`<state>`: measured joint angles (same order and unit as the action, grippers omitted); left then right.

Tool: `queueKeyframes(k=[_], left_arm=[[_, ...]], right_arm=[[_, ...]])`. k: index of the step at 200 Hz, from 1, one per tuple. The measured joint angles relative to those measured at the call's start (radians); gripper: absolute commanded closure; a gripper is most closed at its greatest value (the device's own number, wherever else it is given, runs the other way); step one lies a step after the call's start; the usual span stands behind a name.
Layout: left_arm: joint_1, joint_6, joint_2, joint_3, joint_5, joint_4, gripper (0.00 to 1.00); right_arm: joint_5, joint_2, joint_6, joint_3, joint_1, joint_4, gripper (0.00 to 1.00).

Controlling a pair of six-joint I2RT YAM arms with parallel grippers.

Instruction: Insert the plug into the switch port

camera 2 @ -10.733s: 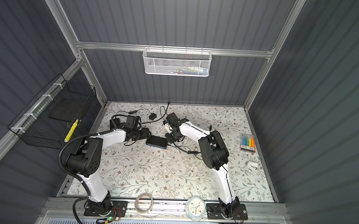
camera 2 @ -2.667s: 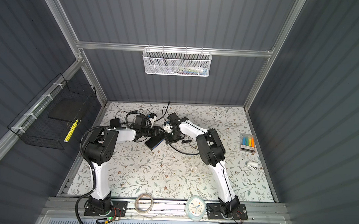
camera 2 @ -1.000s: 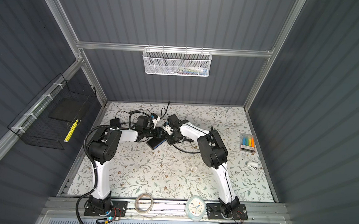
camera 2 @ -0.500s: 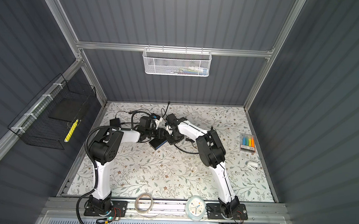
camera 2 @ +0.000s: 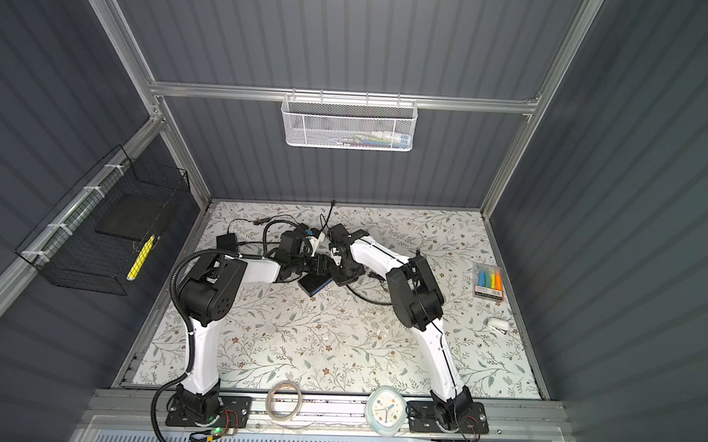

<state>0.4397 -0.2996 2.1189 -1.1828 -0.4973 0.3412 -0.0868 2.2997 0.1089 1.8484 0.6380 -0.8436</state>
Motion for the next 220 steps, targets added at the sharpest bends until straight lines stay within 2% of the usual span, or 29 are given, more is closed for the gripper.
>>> queueKeyframes(k=[220], left_arm=[[0.019, -0.026, 0.017, 0.005, 0.005, 0.057, 0.45]], right_arm=[[-0.01, 0.013, -0.045, 0.029, -0.017, -0.034, 1.0]])
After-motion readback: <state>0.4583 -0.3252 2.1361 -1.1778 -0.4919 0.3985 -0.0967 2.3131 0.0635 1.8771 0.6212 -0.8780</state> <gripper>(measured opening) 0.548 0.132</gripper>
